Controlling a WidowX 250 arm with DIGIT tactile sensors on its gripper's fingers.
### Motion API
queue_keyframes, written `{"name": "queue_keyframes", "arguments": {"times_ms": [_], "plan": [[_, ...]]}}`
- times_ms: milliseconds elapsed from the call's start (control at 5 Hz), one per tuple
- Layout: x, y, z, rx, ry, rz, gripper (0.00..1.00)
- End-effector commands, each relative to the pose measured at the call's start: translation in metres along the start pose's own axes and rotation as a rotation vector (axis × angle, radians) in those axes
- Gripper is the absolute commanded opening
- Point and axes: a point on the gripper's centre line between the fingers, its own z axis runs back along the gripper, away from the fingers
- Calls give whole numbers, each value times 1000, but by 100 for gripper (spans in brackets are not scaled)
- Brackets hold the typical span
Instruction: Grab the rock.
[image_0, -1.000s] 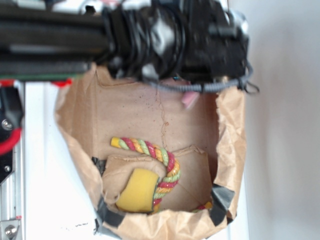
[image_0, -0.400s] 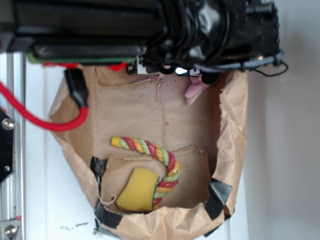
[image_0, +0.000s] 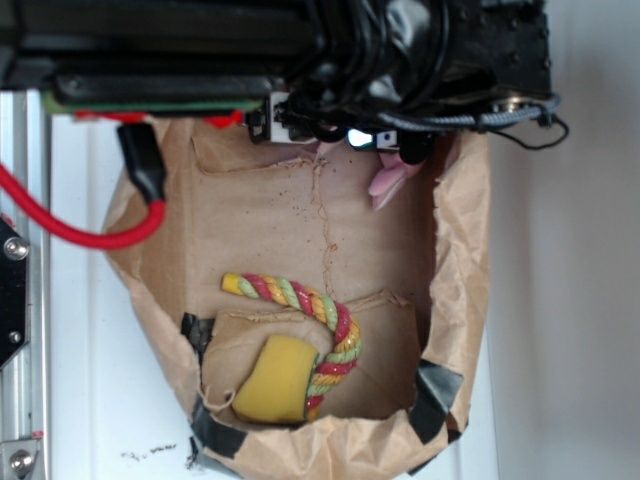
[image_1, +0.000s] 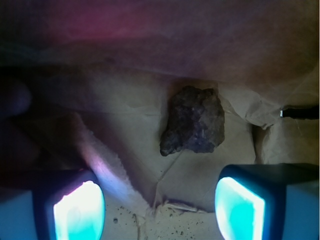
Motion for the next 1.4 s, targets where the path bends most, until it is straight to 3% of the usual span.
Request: {"name": "queue_keyframes", "arguments": {"times_ms": [0,400,600,800,1200], "plan": [[19,38,22,-97,21,36,100],[-54,83,16,-231,-134,-31,100],[-71,93,2,-306,-177,15,100],[-63,78,-10,-298,-173,50,100],[-49,43,5,-279,-77,69,100]]}}
